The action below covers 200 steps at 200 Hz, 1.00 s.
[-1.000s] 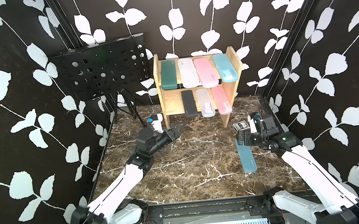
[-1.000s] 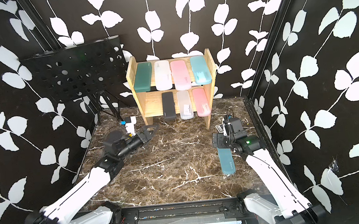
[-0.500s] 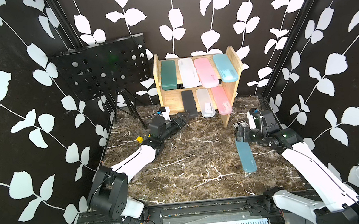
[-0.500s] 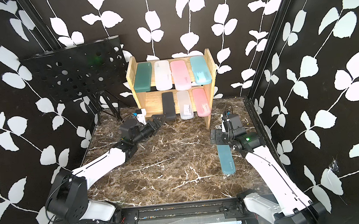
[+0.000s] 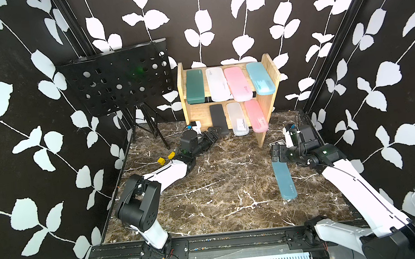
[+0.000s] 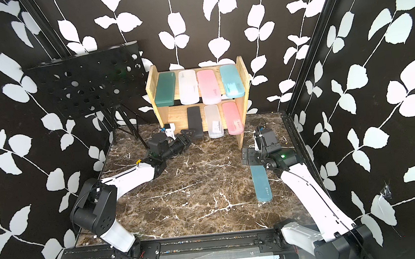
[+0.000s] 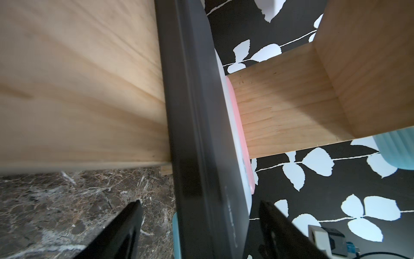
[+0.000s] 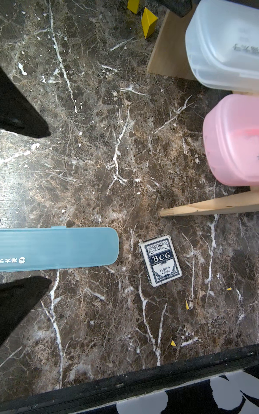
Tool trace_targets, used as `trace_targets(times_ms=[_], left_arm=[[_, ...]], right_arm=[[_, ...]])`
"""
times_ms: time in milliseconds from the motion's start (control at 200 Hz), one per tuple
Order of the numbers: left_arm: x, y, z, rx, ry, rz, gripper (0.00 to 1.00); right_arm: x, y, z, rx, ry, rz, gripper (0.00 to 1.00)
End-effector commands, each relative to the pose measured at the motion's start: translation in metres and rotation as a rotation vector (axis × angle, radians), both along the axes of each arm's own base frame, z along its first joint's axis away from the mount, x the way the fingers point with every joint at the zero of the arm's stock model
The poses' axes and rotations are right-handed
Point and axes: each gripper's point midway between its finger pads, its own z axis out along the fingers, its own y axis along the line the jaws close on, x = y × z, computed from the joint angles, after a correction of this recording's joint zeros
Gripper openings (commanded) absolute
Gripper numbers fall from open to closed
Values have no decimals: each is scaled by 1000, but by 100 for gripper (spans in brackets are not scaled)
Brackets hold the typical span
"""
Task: Remove the pencil cases from the shelf
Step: Pick up the pencil case from the shelf.
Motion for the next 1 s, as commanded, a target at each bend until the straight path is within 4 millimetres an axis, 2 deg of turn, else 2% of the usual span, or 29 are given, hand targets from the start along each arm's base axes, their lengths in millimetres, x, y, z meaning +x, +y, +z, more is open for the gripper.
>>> trace_targets(times_ms=[0,220,330,400,675,780,830,995], left_arm=[[1,-5,24,-46,-58,-16,70],[0,-4,20,-41,-48,-12,57],[-2,-2,20,-40,-47,-9,40],[-2,-2,19,-40,-47,-8,36],[-7,1,22,-35,-58,-8,7],[-16,6,22,-5,-88,-12,0],[-23,8,24,18,-120,-28,0],[-59,28,14,147,-234,-50,0]], right_arm=[[8,2,20,2,-59,3,99],[7,3,22,11,-64,8,99],[5,2,27,11,-78,13,99],[3,-1,31,4,-93,8,99],[-1,0,46,18,-117,18,99],[-4,4,52,39,-136,18,99],[-7,7,57,58,-154,17,99],[-25,40,78,185,-196,91,100]])
